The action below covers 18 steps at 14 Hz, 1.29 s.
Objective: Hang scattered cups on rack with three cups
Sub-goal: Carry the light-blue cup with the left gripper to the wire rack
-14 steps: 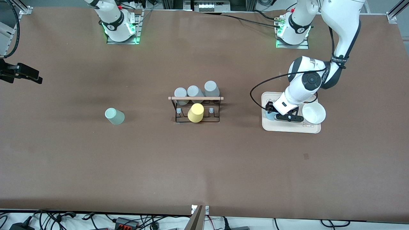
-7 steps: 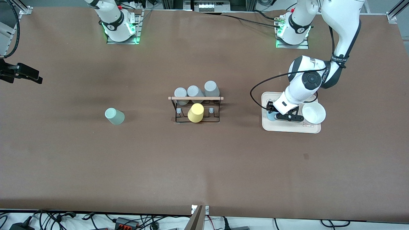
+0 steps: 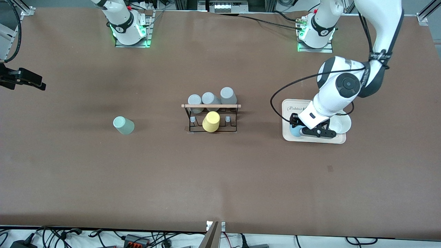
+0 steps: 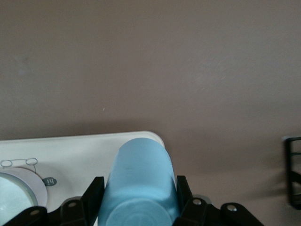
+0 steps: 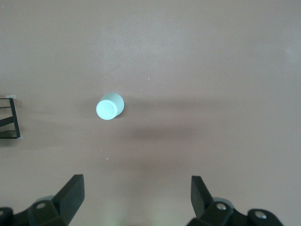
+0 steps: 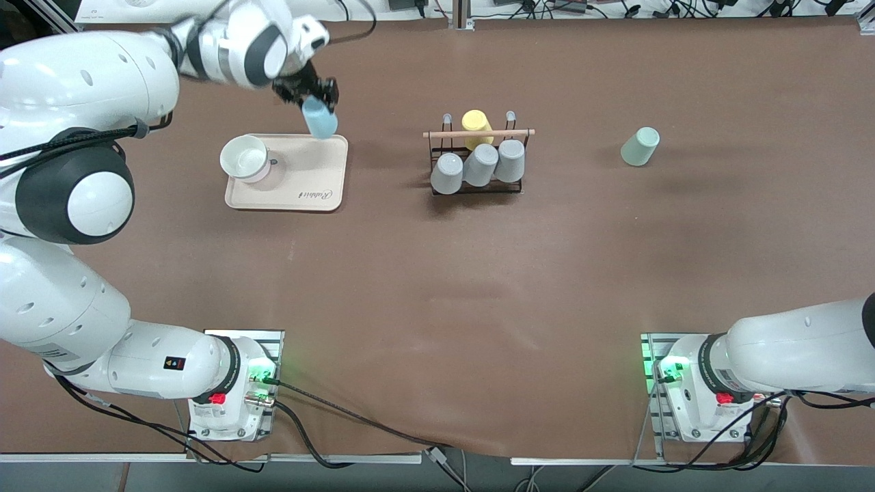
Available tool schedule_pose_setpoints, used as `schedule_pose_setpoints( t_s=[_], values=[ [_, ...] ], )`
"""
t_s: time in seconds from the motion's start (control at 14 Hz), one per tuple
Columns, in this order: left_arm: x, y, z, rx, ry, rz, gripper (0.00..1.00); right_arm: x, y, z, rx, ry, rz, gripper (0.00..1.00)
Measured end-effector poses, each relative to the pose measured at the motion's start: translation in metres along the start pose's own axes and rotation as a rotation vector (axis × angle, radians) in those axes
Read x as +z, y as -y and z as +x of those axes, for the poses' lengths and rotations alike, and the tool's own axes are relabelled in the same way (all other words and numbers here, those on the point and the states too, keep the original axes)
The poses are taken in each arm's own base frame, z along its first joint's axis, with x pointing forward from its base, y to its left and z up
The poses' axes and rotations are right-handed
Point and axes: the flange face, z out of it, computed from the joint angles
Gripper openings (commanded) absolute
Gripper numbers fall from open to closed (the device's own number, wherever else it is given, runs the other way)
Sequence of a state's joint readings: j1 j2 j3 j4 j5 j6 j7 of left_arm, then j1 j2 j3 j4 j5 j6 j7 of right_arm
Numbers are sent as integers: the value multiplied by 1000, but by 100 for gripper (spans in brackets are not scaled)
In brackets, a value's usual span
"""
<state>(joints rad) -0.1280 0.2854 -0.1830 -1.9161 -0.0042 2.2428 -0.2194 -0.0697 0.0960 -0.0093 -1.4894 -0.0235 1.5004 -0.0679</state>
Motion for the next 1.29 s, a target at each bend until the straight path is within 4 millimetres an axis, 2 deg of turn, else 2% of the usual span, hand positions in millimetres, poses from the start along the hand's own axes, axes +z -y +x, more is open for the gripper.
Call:
schedule_pose_setpoints(
  t_s=[0.21, 0.36, 0.57, 0.86, 1.07, 1.29],
  values=[
    [-49, -47, 19, -67, -36, -20, 40, 0, 0, 0, 0, 0, 0, 100],
    [-57, -93, 26, -152, -46, -43, 41, 0, 0, 0, 0, 0, 0, 100],
    [-48, -158, 37, -284, -38, -79, 41, 0, 0, 0, 0, 1, 0, 100],
    [-22, -219, 40, -469, -14, -108, 41, 0, 0, 0, 0, 1, 0, 100],
    [-19, -245, 30, -552, 0, -111, 41, 0, 0, 0, 0, 1, 0, 100],
    [-19, -258, 22, -570, 10, -106, 41, 0, 0, 0, 0, 1, 0, 100]
  ],
)
